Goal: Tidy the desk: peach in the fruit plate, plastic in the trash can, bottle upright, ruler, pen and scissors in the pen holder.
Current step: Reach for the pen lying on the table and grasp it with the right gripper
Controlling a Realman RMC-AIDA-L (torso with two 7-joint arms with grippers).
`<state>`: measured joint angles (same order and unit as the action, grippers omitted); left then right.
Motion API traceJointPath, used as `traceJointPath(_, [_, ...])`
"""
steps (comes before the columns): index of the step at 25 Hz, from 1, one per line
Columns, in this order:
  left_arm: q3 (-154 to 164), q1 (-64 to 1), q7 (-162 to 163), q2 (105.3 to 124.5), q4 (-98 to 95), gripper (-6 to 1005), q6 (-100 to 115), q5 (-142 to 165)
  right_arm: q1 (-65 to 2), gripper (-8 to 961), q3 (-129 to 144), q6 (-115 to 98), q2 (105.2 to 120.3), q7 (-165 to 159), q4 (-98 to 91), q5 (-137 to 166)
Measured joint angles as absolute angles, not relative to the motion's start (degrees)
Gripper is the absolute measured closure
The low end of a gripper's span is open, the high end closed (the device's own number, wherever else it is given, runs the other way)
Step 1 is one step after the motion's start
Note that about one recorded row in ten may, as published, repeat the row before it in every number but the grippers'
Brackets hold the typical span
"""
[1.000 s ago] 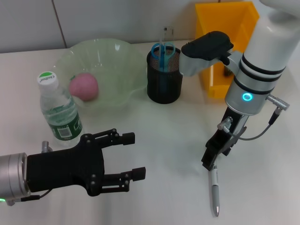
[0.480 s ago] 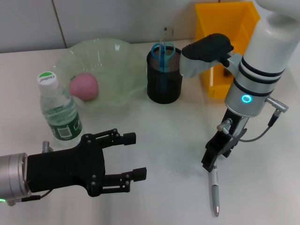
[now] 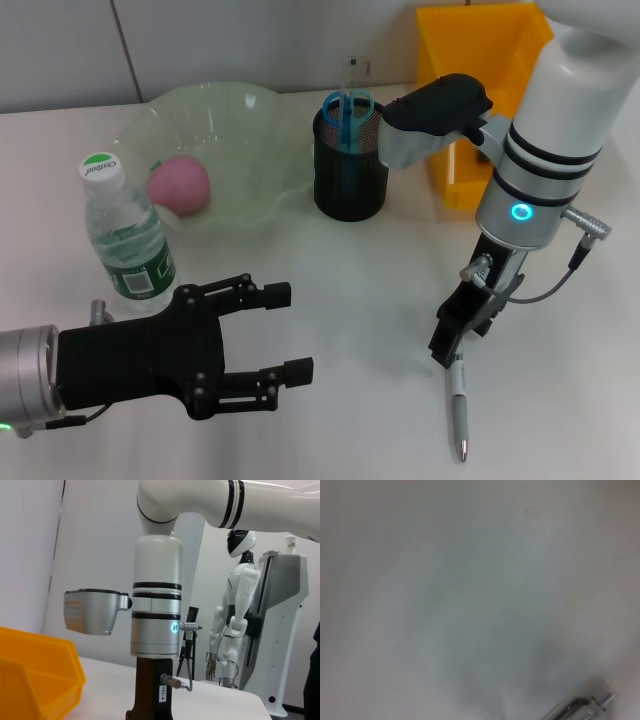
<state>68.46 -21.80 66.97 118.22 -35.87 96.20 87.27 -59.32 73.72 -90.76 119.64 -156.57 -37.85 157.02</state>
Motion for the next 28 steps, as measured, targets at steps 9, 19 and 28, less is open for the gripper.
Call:
traceJointPath(9, [68.46, -21.8, 66.97, 118.22, -36.11, 186, 96.68, 87.21, -59.96, 379, 73.74, -90.99, 119.71, -156.39, -37.11, 156.54])
traceJointPath(19, [68.46, -21.8, 67.39, 118.21, -36.19, 187, 97.1, 87.18, -60.37, 521, 73.82, -90.95, 119.71, -155.98, -35.77, 156.44])
traceJointPath(28, [68.39, -21.78, 67.44, 118.21, -36.24, 187, 97.29, 87.18, -60.38, 521, 76.58, -90.79, 119.88, -156.18, -35.66, 155.31])
